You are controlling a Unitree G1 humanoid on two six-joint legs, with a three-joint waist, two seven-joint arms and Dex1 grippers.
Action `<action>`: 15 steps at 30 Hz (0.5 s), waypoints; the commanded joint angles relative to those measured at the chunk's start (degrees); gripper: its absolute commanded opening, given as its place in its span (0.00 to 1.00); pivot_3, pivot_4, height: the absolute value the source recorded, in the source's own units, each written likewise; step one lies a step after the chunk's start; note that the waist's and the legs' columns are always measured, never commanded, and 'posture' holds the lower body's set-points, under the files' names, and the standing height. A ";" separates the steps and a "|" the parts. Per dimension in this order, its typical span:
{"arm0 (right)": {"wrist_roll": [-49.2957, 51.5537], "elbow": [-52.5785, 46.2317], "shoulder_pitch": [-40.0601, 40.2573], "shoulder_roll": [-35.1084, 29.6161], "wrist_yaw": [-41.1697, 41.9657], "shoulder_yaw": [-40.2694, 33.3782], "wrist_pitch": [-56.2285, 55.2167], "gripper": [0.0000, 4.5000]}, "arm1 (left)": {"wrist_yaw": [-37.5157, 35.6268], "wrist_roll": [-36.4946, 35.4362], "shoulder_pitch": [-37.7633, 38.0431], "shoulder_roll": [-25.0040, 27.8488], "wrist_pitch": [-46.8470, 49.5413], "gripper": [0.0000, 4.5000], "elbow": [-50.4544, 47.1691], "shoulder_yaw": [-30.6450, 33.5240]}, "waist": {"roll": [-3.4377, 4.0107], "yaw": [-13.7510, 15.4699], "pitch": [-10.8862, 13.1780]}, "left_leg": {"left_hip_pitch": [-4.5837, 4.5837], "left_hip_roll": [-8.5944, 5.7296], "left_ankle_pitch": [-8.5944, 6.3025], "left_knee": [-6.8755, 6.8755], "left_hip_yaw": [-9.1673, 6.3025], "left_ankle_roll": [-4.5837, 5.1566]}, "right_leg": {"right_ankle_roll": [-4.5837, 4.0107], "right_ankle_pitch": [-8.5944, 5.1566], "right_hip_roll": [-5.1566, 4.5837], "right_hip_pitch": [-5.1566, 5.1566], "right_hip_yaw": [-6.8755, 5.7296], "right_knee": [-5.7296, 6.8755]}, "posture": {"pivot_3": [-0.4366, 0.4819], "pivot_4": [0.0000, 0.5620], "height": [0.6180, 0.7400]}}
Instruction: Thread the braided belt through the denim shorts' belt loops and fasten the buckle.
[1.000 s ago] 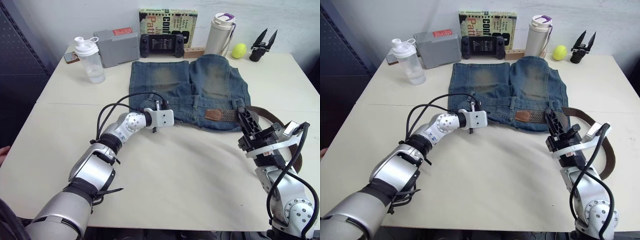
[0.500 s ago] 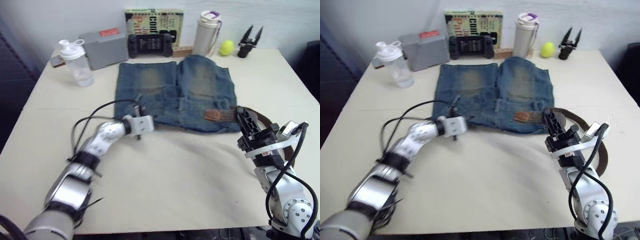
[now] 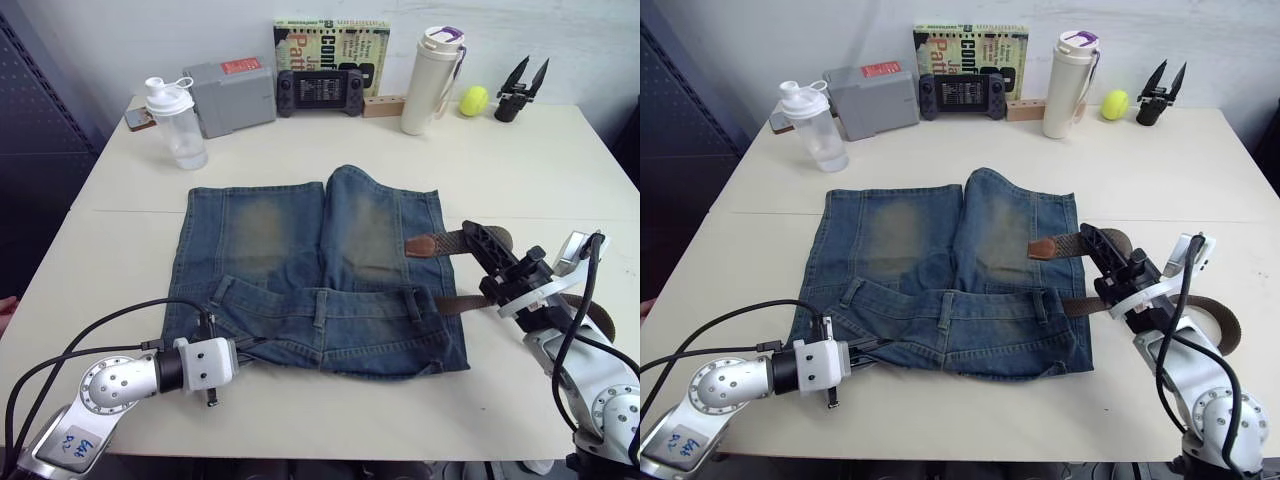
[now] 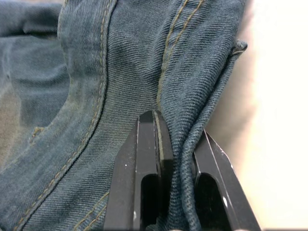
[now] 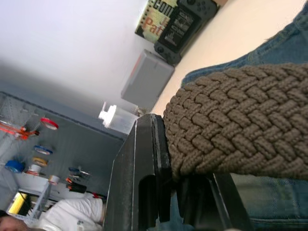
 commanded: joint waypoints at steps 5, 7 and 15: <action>3.63 1.17 -0.81 -5.62 0.28 -2.79 3.41 0.00 | -0.93 -12.22 2.20 -1.72 12.62 0.74 -9.37 7.91 | 0.00 -0.07 0.00 | -0.01 0.02 0.00 0.02 0.02 0.01 | 0.01 0.00 0.01 0.00 -0.30 0.00 | 0.48 0.27 0.92; 4.53 1.55 -1.12 -6.50 0.03 -3.21 3.75 0.00 | -2.98 -19.73 2.12 -0.52 18.77 0.74 -11.13 11.68 | 0.00 -0.05 0.00 | -0.02 0.05 0.00 0.03 -0.01 0.01 | 0.01 0.00 -0.02 0.01 -0.30 0.01 | 0.48 0.27 0.92; 6.86 1.41 0.93 -10.86 -0.82 -4.29 6.72 0.00 | -11.03 -47.62 -5.90 8.33 40.06 0.74 -10.81 22.98 | 0.00 -0.02 0.00 | -0.06 -0.02 0.00 0.10 -0.14 0.00 | 0.01 0.00 -0.02 0.07 -0.44 -0.02 | 0.48 0.27 0.92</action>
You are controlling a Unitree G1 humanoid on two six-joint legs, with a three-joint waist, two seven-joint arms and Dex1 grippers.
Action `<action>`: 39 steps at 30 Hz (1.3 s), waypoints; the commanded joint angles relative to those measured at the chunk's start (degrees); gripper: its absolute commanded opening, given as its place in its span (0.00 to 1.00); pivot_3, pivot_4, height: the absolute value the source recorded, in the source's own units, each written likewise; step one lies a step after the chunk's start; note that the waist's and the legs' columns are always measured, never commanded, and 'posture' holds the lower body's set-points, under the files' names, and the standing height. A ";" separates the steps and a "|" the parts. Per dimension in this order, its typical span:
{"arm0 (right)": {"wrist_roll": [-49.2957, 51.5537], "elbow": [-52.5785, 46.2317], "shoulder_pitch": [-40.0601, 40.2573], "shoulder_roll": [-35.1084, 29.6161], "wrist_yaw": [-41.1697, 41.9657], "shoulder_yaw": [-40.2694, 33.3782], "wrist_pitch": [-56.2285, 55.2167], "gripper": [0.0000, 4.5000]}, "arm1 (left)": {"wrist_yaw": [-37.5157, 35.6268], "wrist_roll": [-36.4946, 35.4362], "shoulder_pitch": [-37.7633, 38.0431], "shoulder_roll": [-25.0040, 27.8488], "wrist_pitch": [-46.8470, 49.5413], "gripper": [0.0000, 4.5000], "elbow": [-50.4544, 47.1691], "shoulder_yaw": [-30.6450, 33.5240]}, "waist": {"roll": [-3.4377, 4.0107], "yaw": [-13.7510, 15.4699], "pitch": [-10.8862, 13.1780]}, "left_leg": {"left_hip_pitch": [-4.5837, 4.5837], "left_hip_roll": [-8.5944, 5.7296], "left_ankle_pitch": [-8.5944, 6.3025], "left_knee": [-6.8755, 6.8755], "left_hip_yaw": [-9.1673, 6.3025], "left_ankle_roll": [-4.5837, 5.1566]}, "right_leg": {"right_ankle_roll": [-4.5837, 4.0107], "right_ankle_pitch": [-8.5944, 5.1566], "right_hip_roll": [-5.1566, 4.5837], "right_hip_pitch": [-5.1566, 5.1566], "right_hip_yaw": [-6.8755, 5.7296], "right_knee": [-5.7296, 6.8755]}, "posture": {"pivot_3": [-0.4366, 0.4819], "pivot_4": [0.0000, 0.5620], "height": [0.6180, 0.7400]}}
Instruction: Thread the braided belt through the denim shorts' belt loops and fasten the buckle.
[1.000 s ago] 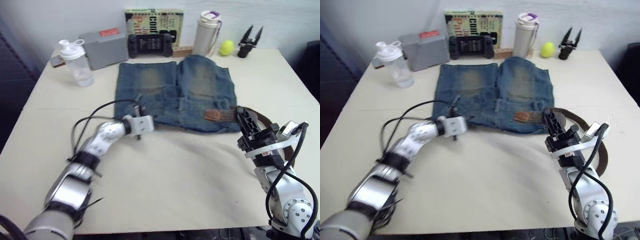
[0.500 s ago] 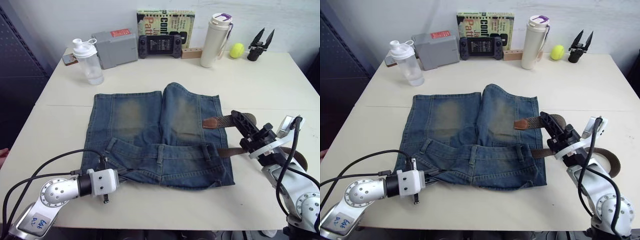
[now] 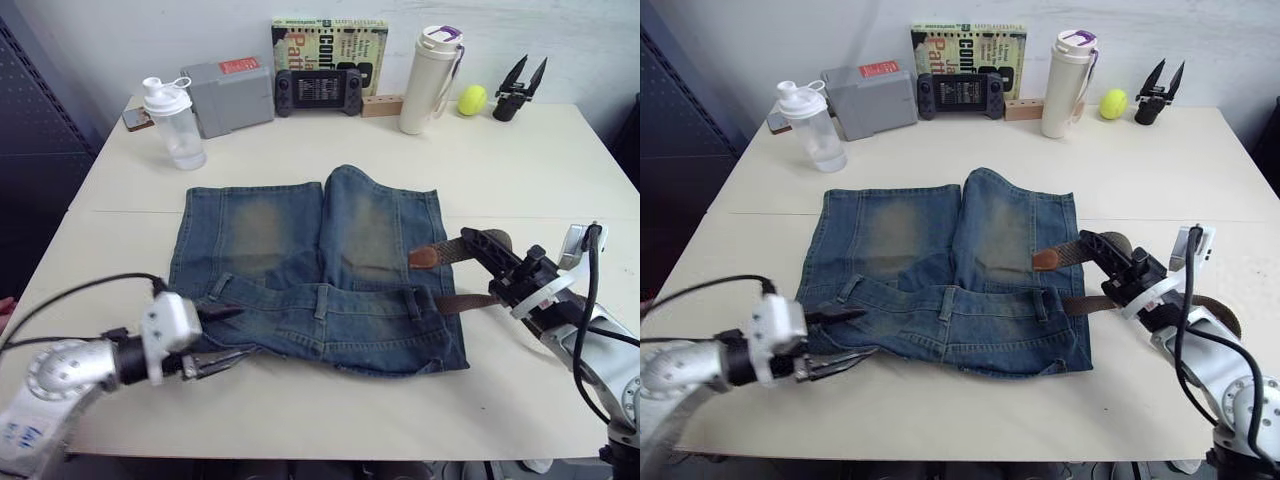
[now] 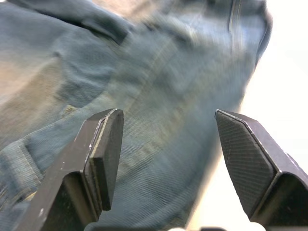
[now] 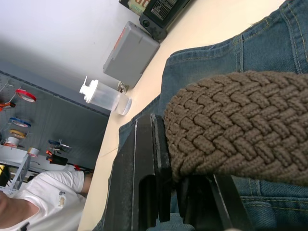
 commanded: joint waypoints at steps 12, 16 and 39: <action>-7.55 -3.47 6.08 -2.92 -0.70 0.32 3.22 0.00 | -1.47 -0.90 -19.48 -6.50 4.97 0.74 1.70 -14.13 | 0.01 0.04 0.00 | -0.03 -0.35 0.01 -0.05 0.00 -0.01 | 0.03 0.01 0.06 -0.03 -0.09 -0.03 | 0.48 0.27 0.92; -10.88 -3.66 6.79 -1.90 -0.53 1.03 3.04 0.00 | -1.05 -0.62 -19.94 -7.79 5.34 0.74 1.47 -14.33 | 0.01 0.14 0.00 | -0.03 -0.34 0.01 -0.01 -0.02 -0.02 | 0.03 0.01 0.05 -0.02 -0.09 0.00 | 0.48 0.27 0.92; -23.03 -3.86 5.42 9.16 -0.08 11.84 4.49 0.00 | -7.73 9.78 -31.53 -12.43 -0.17 0.74 10.51 -22.26 | 0.01 0.90 0.00 | -0.03 -0.38 0.02 0.00 -0.03 -0.04 | 0.04 0.02 0.07 -0.03 -0.13 -0.01 | 0.48 0.27 0.92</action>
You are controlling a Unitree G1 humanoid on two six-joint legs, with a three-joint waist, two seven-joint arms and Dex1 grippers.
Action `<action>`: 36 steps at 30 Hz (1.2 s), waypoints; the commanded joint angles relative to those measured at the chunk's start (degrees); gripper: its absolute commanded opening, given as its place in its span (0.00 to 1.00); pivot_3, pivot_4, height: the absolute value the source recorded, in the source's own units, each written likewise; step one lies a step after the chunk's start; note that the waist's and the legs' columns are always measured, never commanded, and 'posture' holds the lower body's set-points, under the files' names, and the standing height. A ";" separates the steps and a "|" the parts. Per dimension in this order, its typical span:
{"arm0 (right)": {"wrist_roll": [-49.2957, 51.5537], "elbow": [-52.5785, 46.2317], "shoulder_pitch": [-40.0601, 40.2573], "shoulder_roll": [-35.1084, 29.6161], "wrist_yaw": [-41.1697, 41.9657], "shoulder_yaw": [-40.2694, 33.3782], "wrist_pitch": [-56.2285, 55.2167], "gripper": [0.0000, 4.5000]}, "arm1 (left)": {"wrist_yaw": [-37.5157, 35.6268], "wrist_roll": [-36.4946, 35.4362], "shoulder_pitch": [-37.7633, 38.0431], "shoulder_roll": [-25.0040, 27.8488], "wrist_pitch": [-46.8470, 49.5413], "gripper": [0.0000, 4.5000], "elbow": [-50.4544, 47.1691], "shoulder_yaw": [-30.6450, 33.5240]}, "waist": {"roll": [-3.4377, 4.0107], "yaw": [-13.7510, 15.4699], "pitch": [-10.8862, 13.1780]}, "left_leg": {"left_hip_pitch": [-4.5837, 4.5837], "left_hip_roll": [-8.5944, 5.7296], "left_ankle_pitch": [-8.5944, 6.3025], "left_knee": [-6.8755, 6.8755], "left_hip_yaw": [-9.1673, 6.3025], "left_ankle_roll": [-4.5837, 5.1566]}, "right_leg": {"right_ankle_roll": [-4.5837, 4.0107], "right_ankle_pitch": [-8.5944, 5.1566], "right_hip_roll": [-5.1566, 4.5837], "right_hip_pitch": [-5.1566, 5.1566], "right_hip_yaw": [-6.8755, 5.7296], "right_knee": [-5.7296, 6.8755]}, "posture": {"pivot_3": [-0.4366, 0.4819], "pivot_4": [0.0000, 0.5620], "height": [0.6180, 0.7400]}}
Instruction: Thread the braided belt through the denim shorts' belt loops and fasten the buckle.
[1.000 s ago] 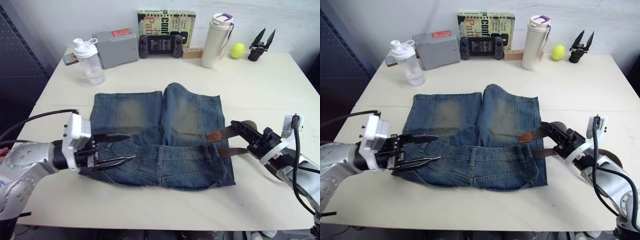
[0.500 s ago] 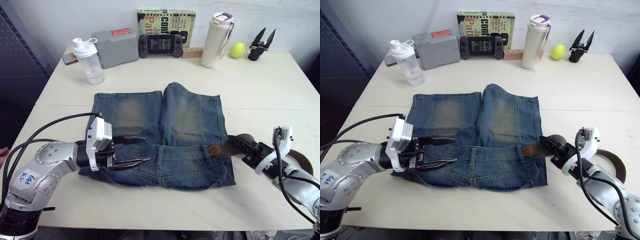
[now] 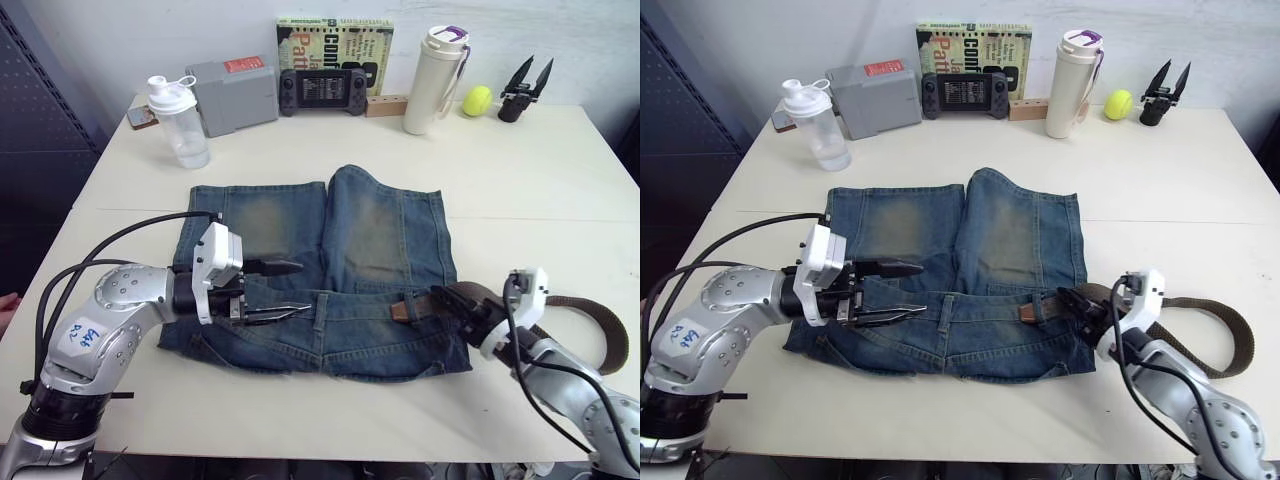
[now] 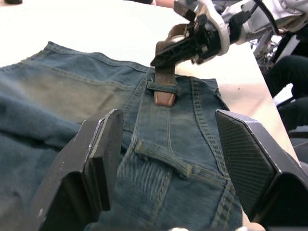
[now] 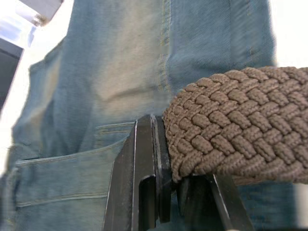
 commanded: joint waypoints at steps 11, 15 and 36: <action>7.37 4.97 1.09 7.70 -7.28 2.74 1.99 0.00 | -2.49 33.29 -14.69 -13.44 -37.50 0.74 20.20 -21.58 | -0.15 0.19 -0.08 | 0.01 -0.07 0.01 0.01 0.18 0.01 | 0.01 0.01 0.00 0.11 -0.14 -0.07 | 0.48 0.27 0.92; 10.72 5.36 1.51 9.03 -8.76 1.18 1.06 0.00 | 0.84 40.29 -14.96 -17.74 -45.86 0.74 26.11 -24.95 | -0.17 0.13 -0.09 | 0.02 0.02 0.01 -0.02 0.45 0.01 | 0.01 0.01 0.05 0.09 -0.21 -0.04 | 0.48 0.27 0.92; 26.22 6.58 3.78 15.91 -11.76 -0.82 -5.35 0.00 | 10.19 51.03 -15.74 -18.58 -71.70 0.74 38.21 -24.74 | -0.18 -0.06 -0.11 | 0.04 0.01 0.04 0.00 -0.07 0.09 | 0.05 0.03 -0.08 0.13 -0.25 -0.02 | 0.48 0.27 0.92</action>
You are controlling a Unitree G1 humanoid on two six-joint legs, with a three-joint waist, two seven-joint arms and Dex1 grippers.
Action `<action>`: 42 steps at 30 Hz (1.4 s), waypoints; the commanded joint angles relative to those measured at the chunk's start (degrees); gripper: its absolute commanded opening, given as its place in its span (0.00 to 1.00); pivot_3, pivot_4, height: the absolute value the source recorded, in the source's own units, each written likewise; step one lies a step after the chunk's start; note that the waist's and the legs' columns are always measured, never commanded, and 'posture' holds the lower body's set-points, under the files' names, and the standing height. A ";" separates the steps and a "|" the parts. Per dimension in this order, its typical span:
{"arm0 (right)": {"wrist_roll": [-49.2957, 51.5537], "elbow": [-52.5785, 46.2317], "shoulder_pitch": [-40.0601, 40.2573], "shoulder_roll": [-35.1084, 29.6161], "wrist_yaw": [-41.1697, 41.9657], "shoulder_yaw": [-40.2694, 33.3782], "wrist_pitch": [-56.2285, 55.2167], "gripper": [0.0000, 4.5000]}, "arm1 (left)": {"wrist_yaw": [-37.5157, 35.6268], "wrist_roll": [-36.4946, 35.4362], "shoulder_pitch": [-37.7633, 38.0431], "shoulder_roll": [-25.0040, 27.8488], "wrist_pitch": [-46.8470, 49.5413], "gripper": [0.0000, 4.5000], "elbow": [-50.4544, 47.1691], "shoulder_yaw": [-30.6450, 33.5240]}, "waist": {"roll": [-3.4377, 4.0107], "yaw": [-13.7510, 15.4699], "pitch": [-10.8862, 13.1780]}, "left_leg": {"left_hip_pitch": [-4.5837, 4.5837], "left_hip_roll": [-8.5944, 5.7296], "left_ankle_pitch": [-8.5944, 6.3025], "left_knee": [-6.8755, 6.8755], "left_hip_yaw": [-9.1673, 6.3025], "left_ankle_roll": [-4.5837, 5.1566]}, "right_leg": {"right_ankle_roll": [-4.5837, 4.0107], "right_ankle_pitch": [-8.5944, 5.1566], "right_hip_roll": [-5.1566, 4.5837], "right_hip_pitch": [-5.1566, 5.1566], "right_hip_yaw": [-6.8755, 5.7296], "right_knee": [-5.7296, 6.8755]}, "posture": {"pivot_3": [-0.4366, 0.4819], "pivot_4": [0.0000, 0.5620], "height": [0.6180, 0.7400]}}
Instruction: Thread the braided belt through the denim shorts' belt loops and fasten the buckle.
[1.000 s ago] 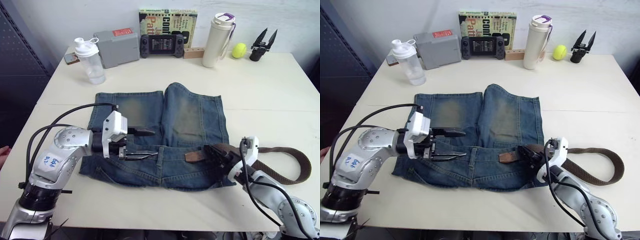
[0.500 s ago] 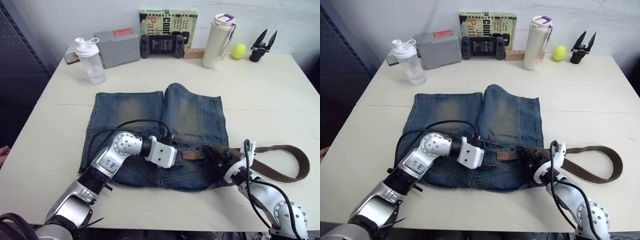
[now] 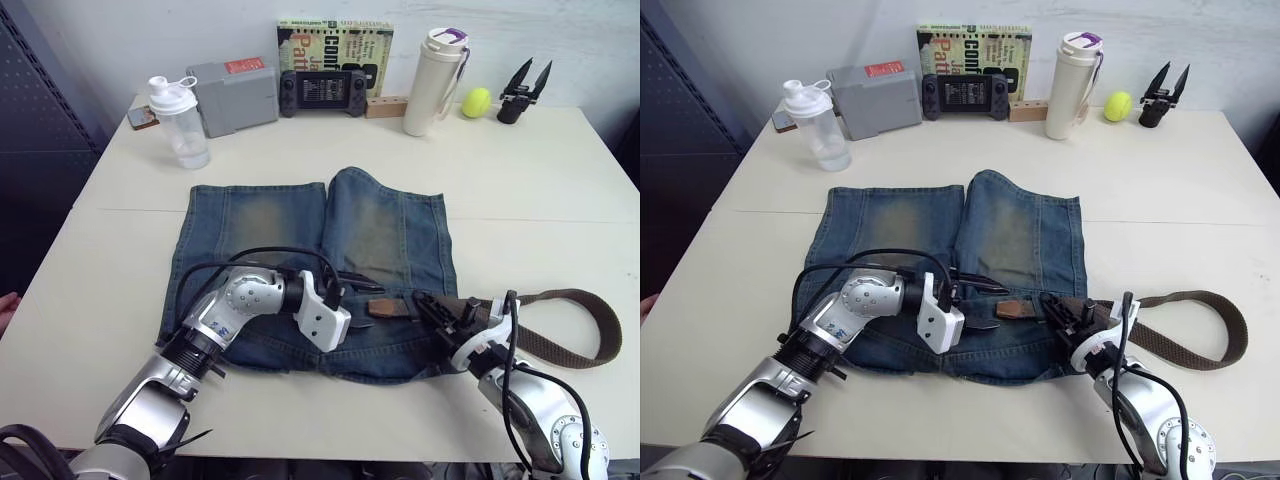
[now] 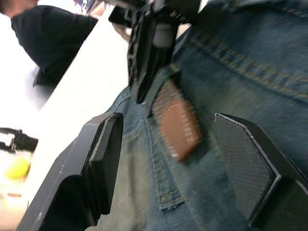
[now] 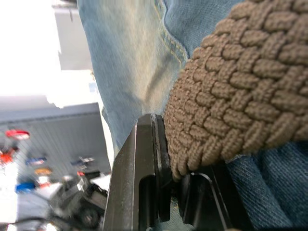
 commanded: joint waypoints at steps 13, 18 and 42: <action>-0.03 -0.29 1.48 1.54 0.70 1.86 -0.43 0.00 | 12.75 12.98 -3.87 -2.37 -3.17 0.74 5.17 -0.09 | -0.01 0.01 -0.01 | 0.07 0.00 0.00 -0.01 -0.02 0.00 | 0.00 0.00 0.01 0.10 -0.02 -0.01 | 0.48 0.27 0.92; -0.75 -0.27 1.78 1.46 0.93 2.31 -0.11 0.00 | 13.99 13.97 -4.06 -2.57 -3.68 0.74 4.67 -0.48 | -0.01 0.01 -0.01 | 0.07 0.02 0.00 -0.01 -0.03 0.00 | 0.00 0.00 0.00 0.10 -0.03 -0.01 | 0.48 0.27 0.92; -3.23 -2.27 1.31 1.39 -0.25 3.91 0.23 0.00 | 11.15 17.91 -6.95 -2.64 -4.14 0.01 0.69 -4.26 | -0.08 0.15 -0.11 | 0.24 0.10 0.00 -0.04 -0.13 0.00 | 0.00 0.00 -0.01 0.37 -0.12 -0.11 | 0.48 0.27 0.92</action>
